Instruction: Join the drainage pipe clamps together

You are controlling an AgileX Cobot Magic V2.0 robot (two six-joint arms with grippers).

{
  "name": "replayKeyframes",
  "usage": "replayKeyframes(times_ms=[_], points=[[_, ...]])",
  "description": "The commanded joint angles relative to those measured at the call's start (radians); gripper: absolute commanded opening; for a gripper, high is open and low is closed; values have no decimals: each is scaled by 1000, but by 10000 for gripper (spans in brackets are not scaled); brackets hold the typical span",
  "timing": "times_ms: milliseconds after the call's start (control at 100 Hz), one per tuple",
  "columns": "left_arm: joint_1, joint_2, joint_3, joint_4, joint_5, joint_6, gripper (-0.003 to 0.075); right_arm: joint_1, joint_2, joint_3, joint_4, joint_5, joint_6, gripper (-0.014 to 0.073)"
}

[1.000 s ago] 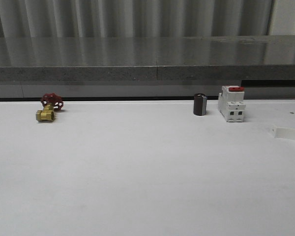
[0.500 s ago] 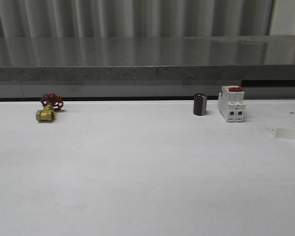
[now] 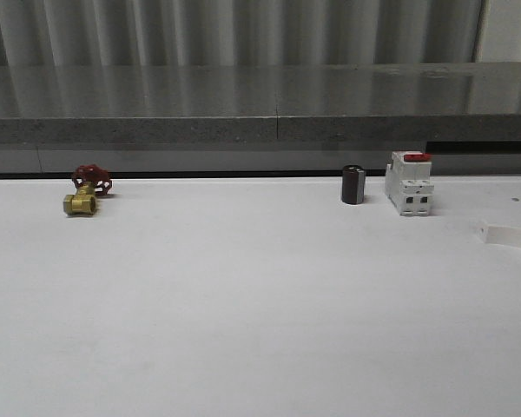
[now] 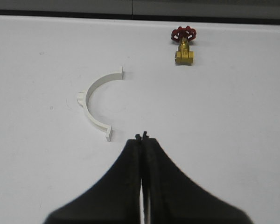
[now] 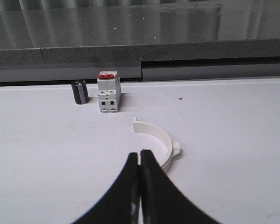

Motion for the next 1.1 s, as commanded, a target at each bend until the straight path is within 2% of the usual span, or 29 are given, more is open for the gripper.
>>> replayKeyframes(times_ms=[0,190,260,290,360,480,530,580,830,1090], points=[[3,38,-36,-10,-51,-2,-20,-5,-20,-15,1,-76,-6,-68],[3,97,-36,-8,-44,-2,-18,-5,-20,-15,1,-76,-6,-68],[3,115,-36,-8,-29,-2,20,-5,-20,-15,1,-76,-6,-68],[3,122,-36,-8,-26,-2,56,-5,-20,-15,1,-76,-6,-68],[3,141,-36,-8,-19,-2,195,-5,-20,-15,1,-76,-6,-68],[3,169,-36,-8,-19,-2,503,-5,-20,-15,1,-76,-6,-68],[3,181,-36,-8,-19,-2,585,-5,-20,-15,1,-76,-6,-68],[3,194,-36,-1,-23,-2,631,-5,-20,-15,1,-76,-6,-68],[10,373,-112,3,-49,-4,639,-5,-20,-15,1,-76,-6,-68],[132,688,-301,-5,-44,10,639,-5,-20,-15,1,-76,-6,-68]])
